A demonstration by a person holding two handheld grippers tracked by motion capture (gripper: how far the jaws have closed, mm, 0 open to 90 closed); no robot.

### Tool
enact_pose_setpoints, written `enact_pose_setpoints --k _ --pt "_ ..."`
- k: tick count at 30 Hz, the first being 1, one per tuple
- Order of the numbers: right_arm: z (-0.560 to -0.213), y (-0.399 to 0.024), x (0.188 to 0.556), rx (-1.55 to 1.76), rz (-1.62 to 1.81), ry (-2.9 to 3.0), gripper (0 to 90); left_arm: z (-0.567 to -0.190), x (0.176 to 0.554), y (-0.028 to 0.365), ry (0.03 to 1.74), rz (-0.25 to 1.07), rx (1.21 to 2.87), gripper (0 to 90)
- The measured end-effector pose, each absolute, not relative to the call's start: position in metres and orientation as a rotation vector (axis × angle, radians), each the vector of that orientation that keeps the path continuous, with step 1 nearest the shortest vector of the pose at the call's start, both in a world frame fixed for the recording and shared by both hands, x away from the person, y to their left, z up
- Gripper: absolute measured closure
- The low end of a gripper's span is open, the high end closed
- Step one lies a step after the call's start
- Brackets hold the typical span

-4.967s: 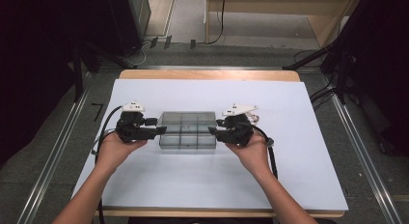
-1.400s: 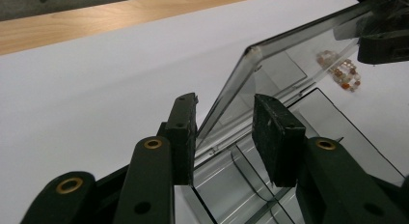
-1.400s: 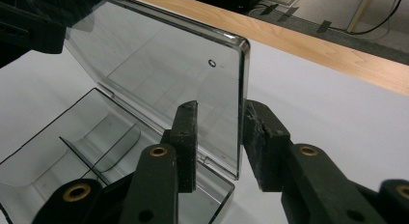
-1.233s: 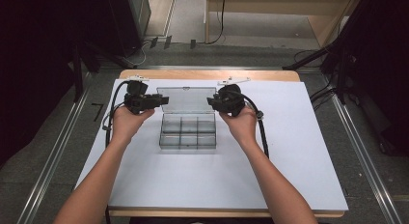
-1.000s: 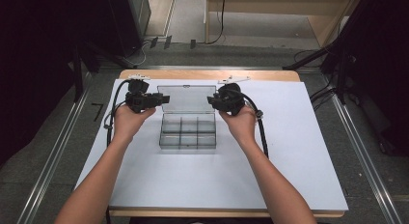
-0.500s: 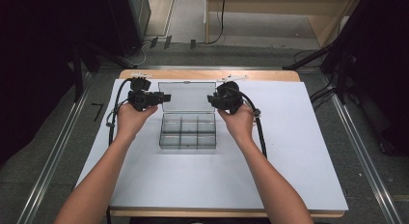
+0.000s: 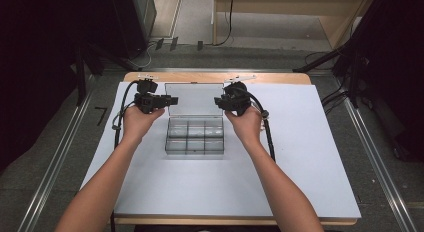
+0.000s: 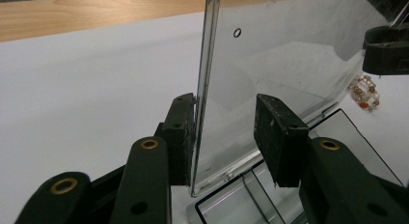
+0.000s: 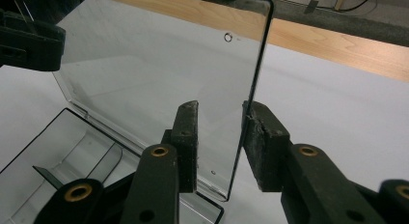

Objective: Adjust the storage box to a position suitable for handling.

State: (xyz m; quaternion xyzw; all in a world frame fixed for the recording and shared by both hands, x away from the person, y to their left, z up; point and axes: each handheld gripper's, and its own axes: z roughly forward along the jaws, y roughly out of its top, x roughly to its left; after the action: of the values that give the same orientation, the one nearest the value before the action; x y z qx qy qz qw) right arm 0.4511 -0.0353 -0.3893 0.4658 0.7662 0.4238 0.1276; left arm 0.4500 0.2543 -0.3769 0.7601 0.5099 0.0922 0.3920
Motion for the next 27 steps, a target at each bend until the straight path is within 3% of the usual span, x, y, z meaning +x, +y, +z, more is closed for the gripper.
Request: enact_pose_setpoints --k 27 --pt "-0.394 -0.029 0.467 1.420 1.168 2.250 66.7 -0.381 0.465 0.251 1.343 0.215 1.965 60.0"
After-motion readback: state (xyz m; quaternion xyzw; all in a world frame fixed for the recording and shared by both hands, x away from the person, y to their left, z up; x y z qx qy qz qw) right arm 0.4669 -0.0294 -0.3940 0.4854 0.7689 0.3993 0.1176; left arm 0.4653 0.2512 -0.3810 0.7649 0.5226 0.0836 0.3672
